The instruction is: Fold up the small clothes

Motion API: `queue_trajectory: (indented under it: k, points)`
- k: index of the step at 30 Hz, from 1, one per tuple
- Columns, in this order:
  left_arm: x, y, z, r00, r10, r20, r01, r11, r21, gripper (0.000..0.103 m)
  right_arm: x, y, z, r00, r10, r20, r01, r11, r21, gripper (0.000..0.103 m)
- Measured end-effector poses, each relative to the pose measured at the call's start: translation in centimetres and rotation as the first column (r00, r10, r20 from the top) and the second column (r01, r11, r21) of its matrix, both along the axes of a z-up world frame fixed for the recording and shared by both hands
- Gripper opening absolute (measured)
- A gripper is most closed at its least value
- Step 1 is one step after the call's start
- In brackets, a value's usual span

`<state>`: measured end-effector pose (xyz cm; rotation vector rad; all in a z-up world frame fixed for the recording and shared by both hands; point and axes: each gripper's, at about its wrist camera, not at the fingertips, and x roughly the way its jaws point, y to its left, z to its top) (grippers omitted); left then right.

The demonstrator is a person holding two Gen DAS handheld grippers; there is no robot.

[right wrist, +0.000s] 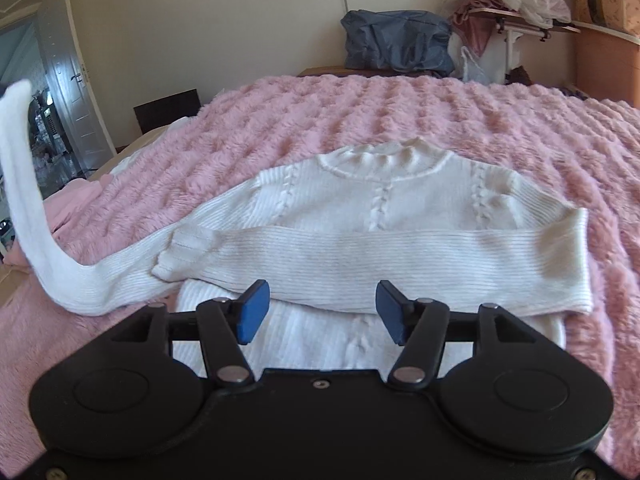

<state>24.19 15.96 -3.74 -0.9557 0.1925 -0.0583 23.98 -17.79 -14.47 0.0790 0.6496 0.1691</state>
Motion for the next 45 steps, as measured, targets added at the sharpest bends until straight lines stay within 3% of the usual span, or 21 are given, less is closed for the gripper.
queue_trajectory:
  k: [6, 11, 15, 21, 25, 28, 32, 37, 41, 45]
  points:
    - [5.7, -10.5, -1.6, 0.979, -0.199, -0.029, 0.2, 0.98, 0.019, 0.004, -1.6, -6.0, 0.9, 0.996, -0.084, -0.003, 0.084, 0.995, 0.053, 0.062]
    - [8.7, -19.2, -7.0, 0.939, -0.323, -0.116, 0.328, 0.945, 0.02, 0.004, -2.1, -10.1, 1.4, 0.993, -0.12, 0.005, 0.119, 0.992, 0.05, 0.062]
    - [10.3, -24.6, -12.0, 0.895, -0.381, -0.23, 0.398, 0.917, 0.029, 0.004, -2.3, -12.5, 1.1, 0.99, -0.138, 0.0, 0.138, 0.99, 0.039, 0.063]
    - [12.1, -28.9, -17.5, 0.843, -0.421, -0.334, 0.471, 0.879, 0.08, 0.004, -2.7, -15.2, 0.3, 0.984, -0.18, -0.015, 0.18, 0.983, 0.046, 0.063]
    - [12.5, -30.3, -19.1, 0.82, -0.438, -0.368, 0.507, 0.855, 0.111, 0.006, -2.7, -16.1, 0.0, 0.979, -0.202, -0.021, 0.203, 0.978, 0.043, 0.063]
    - [12.2, -30.6, -19.4, 0.809, -0.442, -0.388, 0.523, 0.842, 0.132, 0.013, -2.7, -16.2, 0.3, 0.978, -0.209, -0.022, 0.209, 0.977, 0.036, 0.063]
    - [11.1, -29.4, -16.4, 0.816, -0.481, -0.32, 0.537, 0.836, 0.112, 0.032, -2.5, -16.1, 1.4, 0.978, -0.21, 0.002, 0.21, 0.977, 0.025, 0.063]
    - [7.4, -24.2, -11.1, 0.868, -0.446, -0.218, 0.485, 0.856, 0.179, 0.042, -1.1, -16.5, 3.0, 0.977, -0.211, 0.026, 0.209, 0.976, 0.058, 0.063]
    - [6.4, -18.1, -9.8, 0.908, -0.325, -0.263, 0.393, 0.881, 0.266, 0.043, 1.5, -16.1, 3.1, 0.991, -0.132, 0.027, 0.13, 0.99, 0.058, 0.062]
    - [6.3, -13.0, -10.3, 0.927, -0.198, -0.318, 0.302, 0.896, 0.324, 0.043, 4.5, -15.1, 2.2, 0.999, -0.037, -0.005, 0.037, 0.999, -0.014, 0.044]
